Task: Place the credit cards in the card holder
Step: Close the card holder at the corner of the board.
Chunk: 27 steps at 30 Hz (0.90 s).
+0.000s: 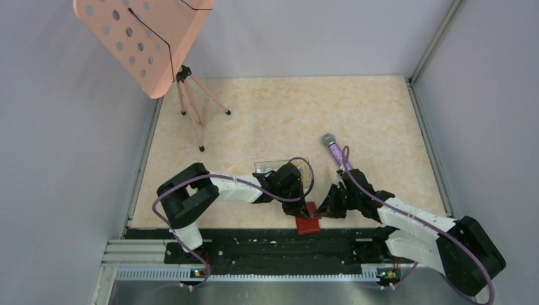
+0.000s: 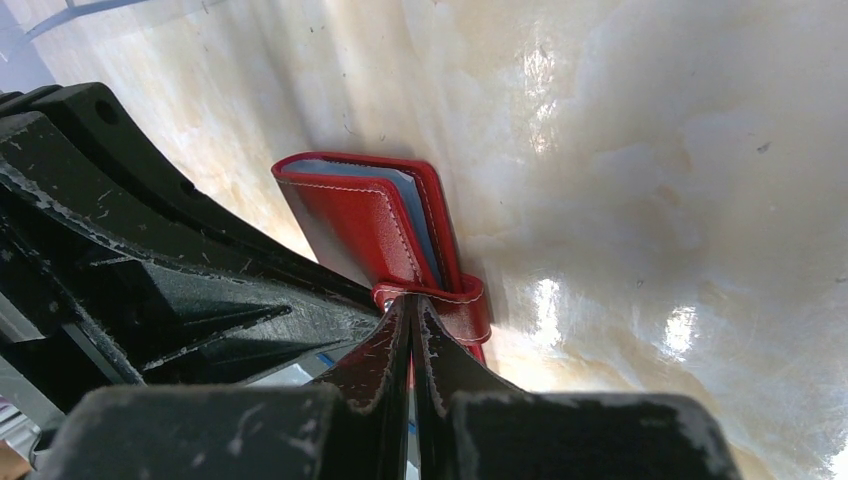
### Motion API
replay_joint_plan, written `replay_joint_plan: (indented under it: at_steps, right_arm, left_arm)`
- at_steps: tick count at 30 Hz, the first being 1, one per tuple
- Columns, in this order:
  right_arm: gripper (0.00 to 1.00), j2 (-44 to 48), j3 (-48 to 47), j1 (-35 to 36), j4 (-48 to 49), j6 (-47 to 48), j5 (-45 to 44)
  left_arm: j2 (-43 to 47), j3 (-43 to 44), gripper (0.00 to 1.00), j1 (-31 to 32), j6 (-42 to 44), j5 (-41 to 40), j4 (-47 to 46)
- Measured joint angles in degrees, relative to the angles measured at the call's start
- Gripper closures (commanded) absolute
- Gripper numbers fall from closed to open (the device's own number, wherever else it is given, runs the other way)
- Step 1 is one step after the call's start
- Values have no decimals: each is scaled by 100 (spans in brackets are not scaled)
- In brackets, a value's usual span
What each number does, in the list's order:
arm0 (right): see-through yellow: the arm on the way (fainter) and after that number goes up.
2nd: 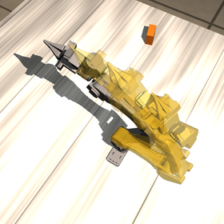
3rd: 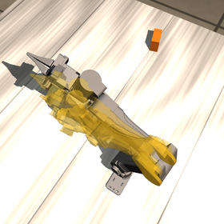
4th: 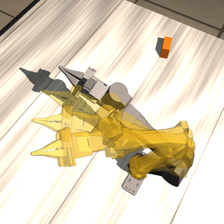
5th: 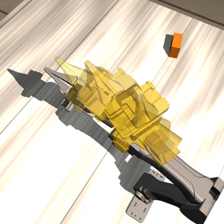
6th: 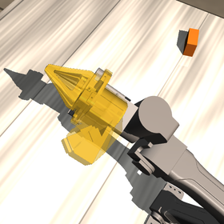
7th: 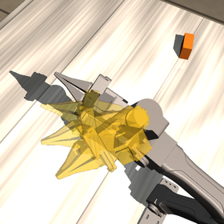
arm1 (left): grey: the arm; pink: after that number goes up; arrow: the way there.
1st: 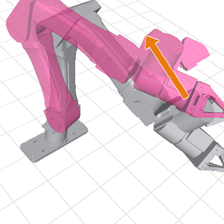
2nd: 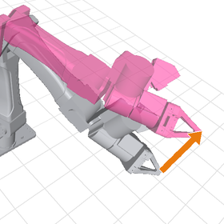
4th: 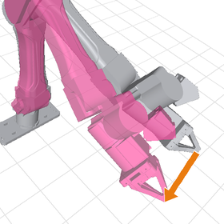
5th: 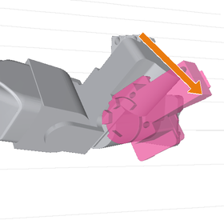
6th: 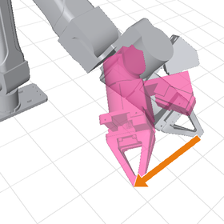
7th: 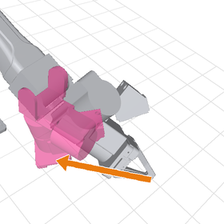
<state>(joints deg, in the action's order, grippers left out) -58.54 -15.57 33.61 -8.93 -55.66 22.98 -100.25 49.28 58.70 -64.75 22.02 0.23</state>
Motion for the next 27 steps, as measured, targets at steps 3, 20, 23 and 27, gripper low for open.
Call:
replay_joint_plan:
  at_steps: [3, 20, 23, 27]
  right_arm:
    - [100, 46, 15, 4, -7, 0, -11]
    - [100, 726, -450, 52, -767, 116, -304]
    - [100, 660, -535, 52, -798, 170, -367]
    - [100, 278, -597, 52, -793, 264, -396]
  left_arm:
    - [0, 2, 100, 0, 24, -2, 4]
    - [321, 149, 100, 31, 321, -267, 291]
    - [400, 216, 100, 33, 387, -308, 396]
    - [431, 227, 83, 33, 455, -345, 503]
